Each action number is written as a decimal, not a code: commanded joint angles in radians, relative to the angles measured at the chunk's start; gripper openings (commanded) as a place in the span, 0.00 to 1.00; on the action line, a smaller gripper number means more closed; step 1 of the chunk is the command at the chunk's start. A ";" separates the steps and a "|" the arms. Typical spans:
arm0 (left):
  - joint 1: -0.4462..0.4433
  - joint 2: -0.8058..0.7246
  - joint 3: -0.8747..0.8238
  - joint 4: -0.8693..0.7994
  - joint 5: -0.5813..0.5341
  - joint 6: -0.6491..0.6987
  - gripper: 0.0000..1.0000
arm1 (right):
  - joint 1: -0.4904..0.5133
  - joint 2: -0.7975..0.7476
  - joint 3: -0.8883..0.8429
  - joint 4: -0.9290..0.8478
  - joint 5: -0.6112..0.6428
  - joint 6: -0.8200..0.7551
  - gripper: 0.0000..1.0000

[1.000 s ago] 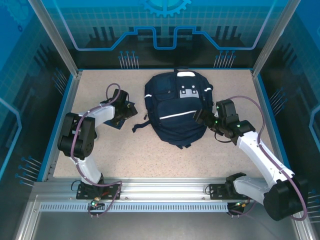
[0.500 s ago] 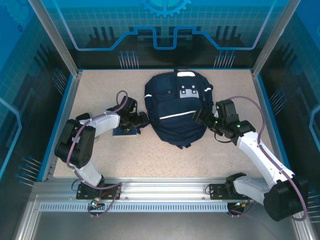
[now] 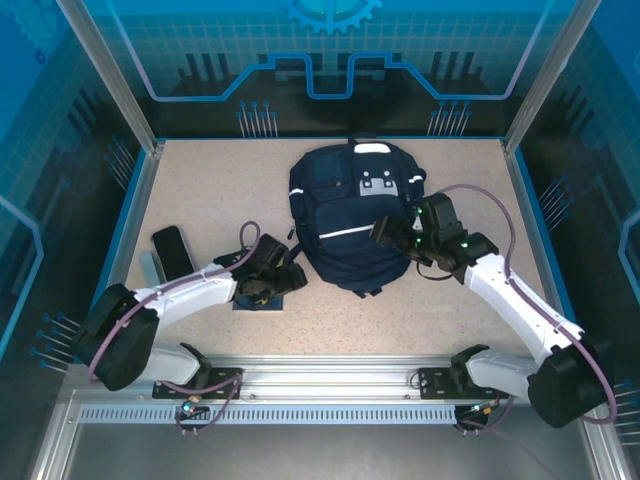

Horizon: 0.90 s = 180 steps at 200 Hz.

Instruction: Pack books, pencil case, and school supplies into a backpack

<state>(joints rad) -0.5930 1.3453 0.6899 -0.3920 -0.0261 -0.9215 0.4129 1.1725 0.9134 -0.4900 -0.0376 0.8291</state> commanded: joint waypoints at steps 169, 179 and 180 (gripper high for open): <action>0.507 -0.262 -0.094 -0.134 -0.029 0.179 0.94 | 0.569 1.011 0.844 -0.244 0.039 -0.125 0.55; 0.517 -0.265 -0.096 -0.133 -0.023 0.187 0.95 | 0.569 1.033 0.856 -0.250 0.033 -0.124 0.51; 0.518 -0.266 -0.096 -0.133 -0.023 0.187 0.95 | 0.569 1.034 0.857 -0.250 0.032 -0.123 0.50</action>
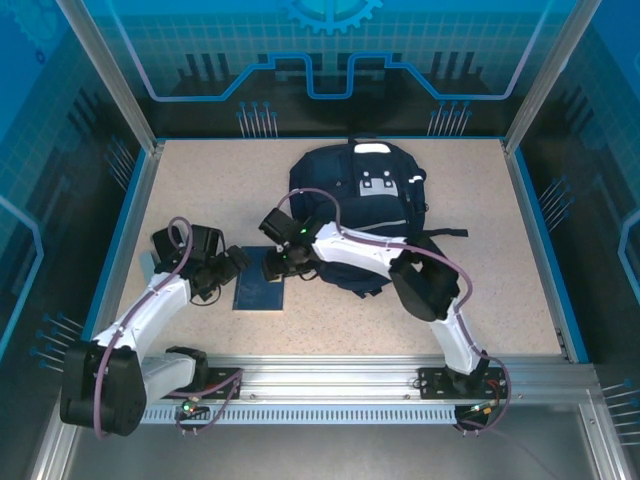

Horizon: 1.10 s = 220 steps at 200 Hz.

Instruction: Pack books, pencil case, and school supplies into a backpack

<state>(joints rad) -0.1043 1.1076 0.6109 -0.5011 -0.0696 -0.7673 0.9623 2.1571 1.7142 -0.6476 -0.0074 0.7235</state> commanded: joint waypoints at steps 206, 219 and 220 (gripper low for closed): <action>0.038 0.055 -0.005 -0.002 0.317 0.128 0.74 | -0.050 -0.041 -0.145 0.000 -0.113 -0.073 0.42; 0.032 0.061 -0.014 0.001 0.318 0.128 0.71 | -0.051 -0.036 -0.138 -0.003 -0.108 -0.072 0.41; 0.031 0.062 -0.015 0.001 0.319 0.128 0.71 | -0.051 -0.036 -0.139 -0.003 -0.108 -0.072 0.42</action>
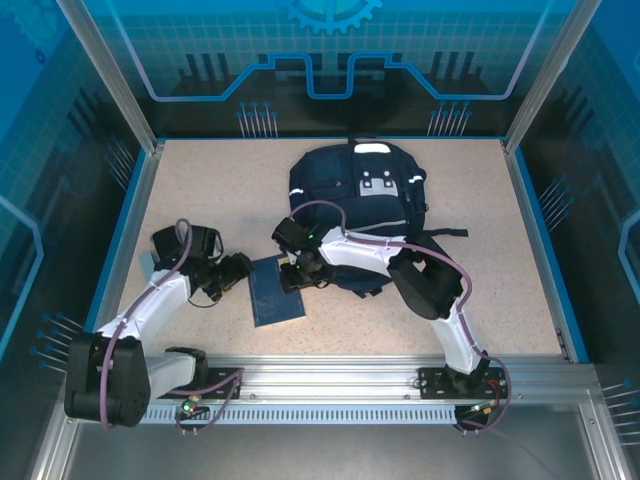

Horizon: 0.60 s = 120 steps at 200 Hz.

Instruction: Pack books, pencil case, and school supplies into a backpack

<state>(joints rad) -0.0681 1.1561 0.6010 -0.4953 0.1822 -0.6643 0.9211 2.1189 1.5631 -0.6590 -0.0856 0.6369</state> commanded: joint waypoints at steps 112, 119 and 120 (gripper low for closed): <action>-0.091 0.162 -0.027 0.065 0.026 0.012 0.38 | -0.013 0.046 0.045 0.018 -0.092 0.022 0.40; -0.096 0.175 -0.024 0.058 0.009 0.013 0.37 | -0.015 0.044 0.047 0.027 -0.108 0.021 0.39; -0.096 0.177 -0.024 0.056 0.005 0.013 0.37 | -0.015 0.044 0.047 0.029 -0.110 0.021 0.39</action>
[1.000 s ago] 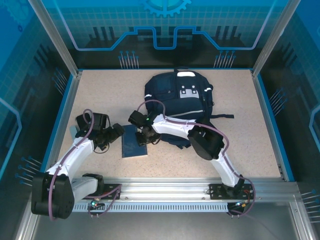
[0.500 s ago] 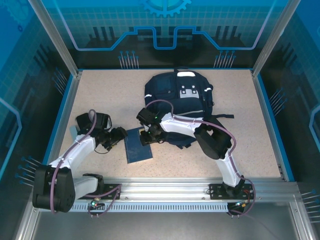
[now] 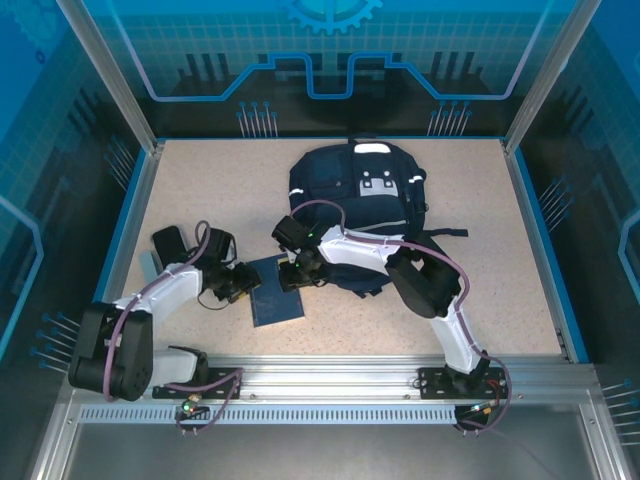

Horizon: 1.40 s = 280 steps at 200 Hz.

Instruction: Pack books, pencil case, and school supplies into a backpack

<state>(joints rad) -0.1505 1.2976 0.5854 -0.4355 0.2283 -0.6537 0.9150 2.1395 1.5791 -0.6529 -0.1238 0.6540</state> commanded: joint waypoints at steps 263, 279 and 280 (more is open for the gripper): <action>-0.041 0.034 0.013 -0.023 -0.092 -0.015 0.32 | -0.020 -0.076 0.014 0.079 -0.150 0.089 0.21; -0.041 0.026 0.014 -0.024 -0.094 -0.017 0.32 | -0.021 -0.072 0.013 0.087 -0.164 0.091 0.21; -0.041 0.025 0.014 -0.025 -0.094 -0.017 0.32 | -0.021 -0.071 0.013 0.087 -0.165 0.091 0.21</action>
<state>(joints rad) -0.1829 1.3434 0.5995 -0.4461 0.1333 -0.6552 0.8974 2.0499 1.5986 -0.6010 -0.2283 0.7364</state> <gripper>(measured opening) 0.323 0.213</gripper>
